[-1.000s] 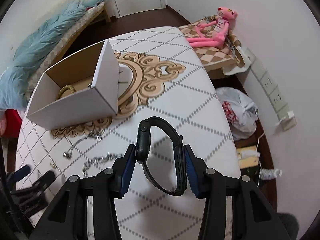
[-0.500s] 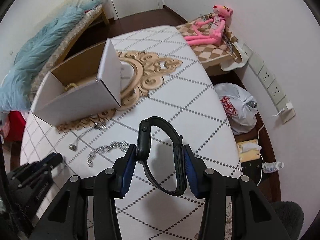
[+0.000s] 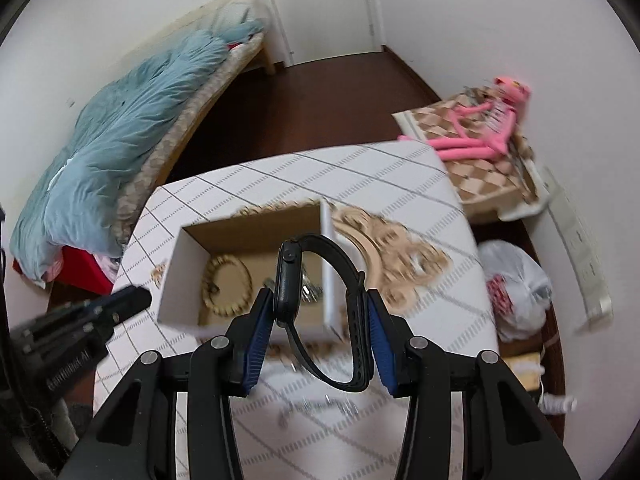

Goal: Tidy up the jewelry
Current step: 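Lower the watch band and charm into the box and open both tools, then lift both tools away from the box toward the silver chains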

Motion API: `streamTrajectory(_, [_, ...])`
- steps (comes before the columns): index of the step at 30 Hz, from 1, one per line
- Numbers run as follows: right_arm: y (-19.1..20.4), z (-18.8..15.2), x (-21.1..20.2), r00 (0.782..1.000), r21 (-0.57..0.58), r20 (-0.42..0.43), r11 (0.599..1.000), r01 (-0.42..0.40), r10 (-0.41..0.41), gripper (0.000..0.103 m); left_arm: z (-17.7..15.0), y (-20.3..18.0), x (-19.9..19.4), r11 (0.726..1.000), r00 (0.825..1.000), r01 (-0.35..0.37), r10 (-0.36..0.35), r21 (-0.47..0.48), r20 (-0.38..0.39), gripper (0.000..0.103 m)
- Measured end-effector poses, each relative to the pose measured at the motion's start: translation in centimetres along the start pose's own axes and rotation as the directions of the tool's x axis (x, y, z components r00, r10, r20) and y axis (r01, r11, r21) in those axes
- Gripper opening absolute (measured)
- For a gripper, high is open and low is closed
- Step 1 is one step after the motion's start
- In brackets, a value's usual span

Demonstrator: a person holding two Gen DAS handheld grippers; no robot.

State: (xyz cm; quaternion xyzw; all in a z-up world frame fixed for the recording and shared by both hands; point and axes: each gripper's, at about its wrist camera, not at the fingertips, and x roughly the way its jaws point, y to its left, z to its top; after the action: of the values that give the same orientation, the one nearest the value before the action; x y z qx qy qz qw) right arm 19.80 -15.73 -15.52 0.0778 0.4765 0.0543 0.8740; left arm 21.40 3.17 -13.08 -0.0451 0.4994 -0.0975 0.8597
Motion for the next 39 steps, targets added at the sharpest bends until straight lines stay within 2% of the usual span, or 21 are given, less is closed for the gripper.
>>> streamTrajectory(6, [1.6, 3.1, 4.0, 0.997, -0.036, -0.078, 0.999, -0.015, 0.012, 0.048, 2.5, 0.9, 2.3, 1.0, 0.998, -0.007, 0.006, -0.014, -0.062, 0.006])
streamTrajectory(8, [1.8, 3.8, 5.2, 0.994, -0.053, -0.105, 0.999, -0.009, 0.003, 0.051, 2.9, 1.0, 2.7, 0.999, 0.997, -0.011, 0.009, -0.03, -0.077, 0.01])
streamTrajectory(12, [1.5, 4.6, 6.7, 0.989, -0.045, -0.15, 0.999, -0.011, 0.004, 0.056, 3.4, 1.4, 3.4, 0.997, 0.992, -0.072, 0.067, -0.041, -0.108, 0.015])
streamTrajectory(13, [1.3, 4.6, 6.7, 0.989, -0.043, -0.15, 0.999, -0.014, 0.007, 0.061, 3.5, 1.5, 3.4, 0.995, 0.99, -0.092, 0.087, -0.038, -0.11, 0.028])
streamTrajectory(14, [1.2, 4.7, 6.5, 0.989, -0.044, -0.145, 0.999, -0.016, 0.01, 0.07, 3.5, 1.5, 3.4, 0.994, 0.99, -0.101, 0.097, -0.034, -0.103, 0.049])
streamTrajectory(16, [0.9, 4.9, 6.1, 0.991, -0.039, -0.131, 0.999, -0.017, 0.012, 0.074, 3.4, 1.8, 2.9, 0.99, 0.989, -0.131, 0.128, -0.042, -0.08, 0.073])
streamTrajectory(19, [0.6, 4.9, 5.1, 0.993, -0.03, -0.113, 0.999, -0.02, 0.016, 0.074, 3.1, 2.3, 2.5, 0.986, 0.985, -0.158, 0.154, -0.051, -0.076, 0.073])
streamTrajectory(21, [0.5, 4.8, 4.6, 0.995, -0.033, -0.104, 0.999, -0.006, 0.002, 0.079, 2.7, 2.6, 2.5, 0.981, 0.98, -0.185, 0.181, -0.051, -0.083, 0.078])
streamTrajectory(23, [0.3, 4.4, 4.4, 0.995, -0.03, -0.104, 1.0, 0.004, -0.008, 0.096, 2.2, 2.8, 2.4, 0.978, 0.977, -0.205, 0.201, -0.049, -0.074, 0.096])
streamTrajectory(24, [0.3, 4.1, 4.3, 0.994, -0.036, -0.106, 0.999, 0.015, -0.019, 0.096, 1.9, 2.9, 2.2, 0.975, 0.975, -0.216, 0.213, -0.048, -0.065, 0.1])
streamTrajectory(28, [0.5, 2.9, 4.5, 0.99, -0.068, -0.123, 0.996, 0.061, -0.069, 0.097, 0.6, 2.8, 1.9, 0.964, 0.964, -0.266, 0.265, -0.03, -0.038, 0.102])
streamTrajectory(30, [0.7, 2.3, 4.7, 0.987, -0.084, -0.136, 0.993, 0.08, -0.091, 0.102, 0.1, 2.8, 1.7, 0.962, 0.962, -0.273, 0.272, -0.027, -0.034, 0.102])
streamTrajectory(39, [1.7, 0.5, 3.5, 0.982, -0.11, -0.132, 0.987, 0.12, -0.134, 0.102, -1.7, 2.4, 0.2, 0.961, 0.962, -0.274, 0.273, -0.031, -0.027, 0.102])
